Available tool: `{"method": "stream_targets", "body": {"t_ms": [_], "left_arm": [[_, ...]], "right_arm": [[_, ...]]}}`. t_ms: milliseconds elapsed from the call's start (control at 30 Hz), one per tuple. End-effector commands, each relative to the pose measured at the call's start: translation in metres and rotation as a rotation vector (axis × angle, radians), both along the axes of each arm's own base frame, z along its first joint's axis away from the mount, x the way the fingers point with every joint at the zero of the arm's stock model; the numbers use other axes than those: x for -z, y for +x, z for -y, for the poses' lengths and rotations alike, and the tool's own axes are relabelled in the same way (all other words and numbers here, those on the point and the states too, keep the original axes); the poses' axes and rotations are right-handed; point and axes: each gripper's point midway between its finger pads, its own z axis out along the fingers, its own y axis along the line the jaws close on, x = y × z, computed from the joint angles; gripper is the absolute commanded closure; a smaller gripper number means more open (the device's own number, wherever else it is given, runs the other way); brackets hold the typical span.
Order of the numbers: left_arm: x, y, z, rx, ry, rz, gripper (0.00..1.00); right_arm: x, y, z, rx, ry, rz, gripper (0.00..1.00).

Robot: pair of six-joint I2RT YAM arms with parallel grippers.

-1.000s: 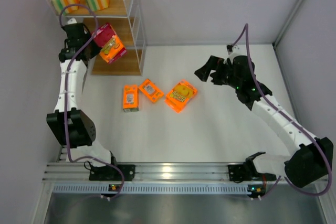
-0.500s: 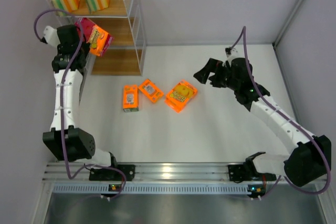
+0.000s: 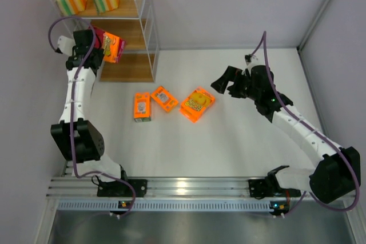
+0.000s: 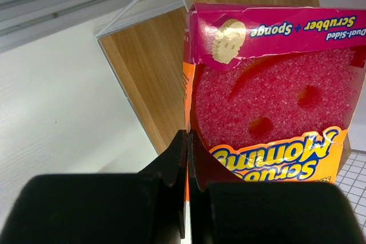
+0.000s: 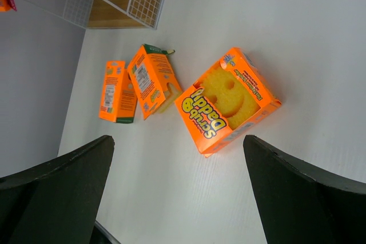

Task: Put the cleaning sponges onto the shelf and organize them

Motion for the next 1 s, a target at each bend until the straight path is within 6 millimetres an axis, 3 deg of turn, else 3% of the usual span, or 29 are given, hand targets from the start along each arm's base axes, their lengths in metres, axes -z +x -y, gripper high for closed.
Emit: {"method": "stream_targets", "body": {"t_ms": [0, 367, 500, 567, 700, 733, 867, 900, 967], "left_arm": [[-0.032, 0.002, -0.003, -0.026, 0.005, 0.09, 1.0], [-0.043, 0.017, 0.004, 0.054, 0.033, 0.094, 1.0], [-0.044, 0.029, 0.013, 0.142, 0.053, 0.086, 0.92], [-0.041, 0.033, 0.017, 0.166, 0.055, 0.077, 0.79], [-0.037, 0.033, 0.018, 0.186, 0.078, 0.057, 0.66], [-0.038, 0.03, 0.018, 0.194, 0.085, 0.056, 0.65], [-0.045, 0.009, 0.014, 0.181, 0.128, 0.05, 0.45], [-0.046, 0.004, 0.013, 0.18, 0.138, 0.048, 0.36], [-0.066, -0.005, 0.015, 0.195, 0.166, 0.088, 0.31]], "right_arm": [[-0.023, 0.009, 0.003, 0.02, 0.037, 0.073, 0.01], [-0.023, 0.01, 0.001, 0.015, 0.041, 0.069, 0.01], [-0.021, 0.008, 0.002, 0.013, 0.043, 0.064, 0.01], [-0.022, 0.008, 0.002, 0.014, 0.042, 0.066, 0.01], [-0.022, 0.006, 0.004, 0.014, 0.034, 0.068, 0.01], [-0.022, 0.005, 0.004, 0.012, 0.027, 0.07, 0.01], [-0.019, 0.002, 0.007, 0.01, 0.011, 0.063, 0.0], [-0.021, 0.002, 0.008, 0.014, 0.014, 0.07, 0.0], [-0.021, 0.001, 0.007, 0.006, 0.016, 0.07, 0.01]]}}
